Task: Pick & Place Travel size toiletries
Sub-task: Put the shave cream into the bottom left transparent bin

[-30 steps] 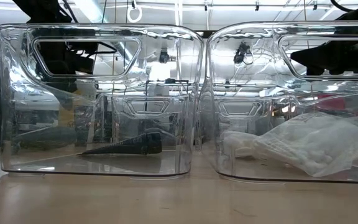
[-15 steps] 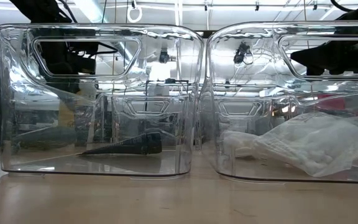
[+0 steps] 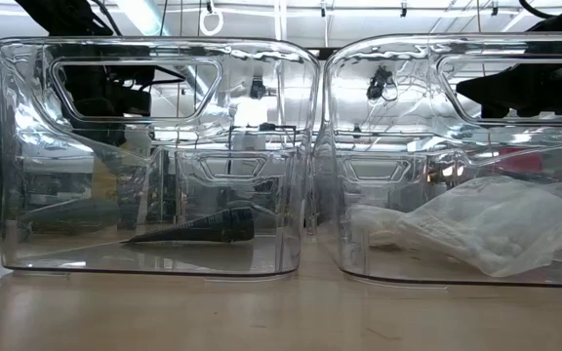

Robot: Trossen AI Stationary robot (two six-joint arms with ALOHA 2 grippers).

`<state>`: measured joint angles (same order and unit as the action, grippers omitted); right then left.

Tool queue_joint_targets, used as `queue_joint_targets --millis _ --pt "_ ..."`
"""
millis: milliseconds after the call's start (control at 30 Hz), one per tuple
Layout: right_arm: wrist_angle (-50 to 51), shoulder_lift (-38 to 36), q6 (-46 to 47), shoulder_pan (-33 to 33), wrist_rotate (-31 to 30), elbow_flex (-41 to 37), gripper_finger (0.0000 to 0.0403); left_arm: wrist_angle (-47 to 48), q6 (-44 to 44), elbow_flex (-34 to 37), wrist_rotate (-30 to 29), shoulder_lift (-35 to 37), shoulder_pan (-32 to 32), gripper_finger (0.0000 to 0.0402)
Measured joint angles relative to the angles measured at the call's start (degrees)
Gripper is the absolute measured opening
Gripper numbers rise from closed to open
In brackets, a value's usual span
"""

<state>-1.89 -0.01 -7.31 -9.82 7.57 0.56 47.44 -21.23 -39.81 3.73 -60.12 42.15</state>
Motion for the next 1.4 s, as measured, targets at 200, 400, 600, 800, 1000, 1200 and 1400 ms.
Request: queue_joint_targets --millis 200,400,600,800,1000,1200,1400 --pt "0.0 0.0 0.0 0.0 0.0 -0.02 0.0014 -2.14 0.0 -0.02 0.0 0.0 0.0 0.012" --pt "0.0 0.0 0.0 -0.01 0.01 -0.02 0.0014 -2.32 0.01 0.49 0.0 0.0 0.0 0.0119" --pt "0.01 0.0 0.0 0.0 0.02 -0.02 0.0014 -2.61 0.02 1.2 -0.32 -0.02 0.0 0.0116" --pt "0.0 0.0 0.0 0.0 0.0 -0.02 0.0014 -2.95 0.02 1.2 -0.35 -0.02 0.0 0.0116" --pt "0.0 0.0 0.0 0.0 0.02 -0.02 0.0013 -2.95 0.02 1.2 -0.34 -0.02 0.0 0.0101" --pt "0.0 0.0 0.0 0.0 0.02 -0.02 0.0013 -2.95 -0.15 1.2 0.13 -0.02 0.02 0.0066" --pt "0.01 0.0 0.0 0.0 0.01 -0.01 0.0013 -2.95 -0.17 1.2 0.15 -0.02 0.01 0.0037"
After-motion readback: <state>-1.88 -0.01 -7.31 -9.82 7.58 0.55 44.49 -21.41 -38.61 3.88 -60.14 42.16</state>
